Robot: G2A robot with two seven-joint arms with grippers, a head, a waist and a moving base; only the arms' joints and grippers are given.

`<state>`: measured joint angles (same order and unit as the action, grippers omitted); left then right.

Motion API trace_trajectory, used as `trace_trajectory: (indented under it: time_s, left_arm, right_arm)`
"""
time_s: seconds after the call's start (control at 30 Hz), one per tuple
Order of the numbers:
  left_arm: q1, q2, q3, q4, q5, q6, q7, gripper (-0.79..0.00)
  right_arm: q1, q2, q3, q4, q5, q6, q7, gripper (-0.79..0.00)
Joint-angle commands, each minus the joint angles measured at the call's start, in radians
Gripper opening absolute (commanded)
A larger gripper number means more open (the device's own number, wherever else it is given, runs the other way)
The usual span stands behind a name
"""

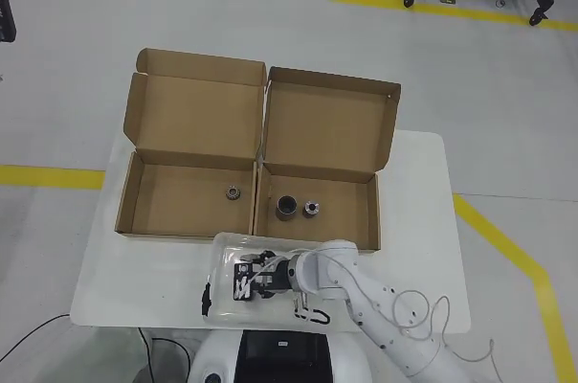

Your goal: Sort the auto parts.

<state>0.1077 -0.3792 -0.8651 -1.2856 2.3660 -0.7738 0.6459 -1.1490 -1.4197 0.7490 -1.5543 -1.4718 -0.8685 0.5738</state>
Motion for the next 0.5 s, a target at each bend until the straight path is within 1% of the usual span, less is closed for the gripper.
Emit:
trace_trajectory:
  time_s: [0.0,0.23,0.47]
  left_arm:
    - [0.000,0.000,0.000,0.000,0.000,0.000,0.000,0.000]
    - [0.000,0.000,0.000,0.000,0.000,0.000,0.000,0.000]
    - [0.000,0.000,0.000,0.000,0.000,0.000,0.000,0.000]
  right_arm:
    - [0.011,-0.001,-0.011,0.033,-0.007,-0.005,-0.032,-0.354]
    - [0.027,0.002,-0.046,0.074,-0.057,-0.024,-0.090,-0.366]
    - [0.041,0.005,-0.069,0.097,-0.083,-0.041,-0.142,-0.348]
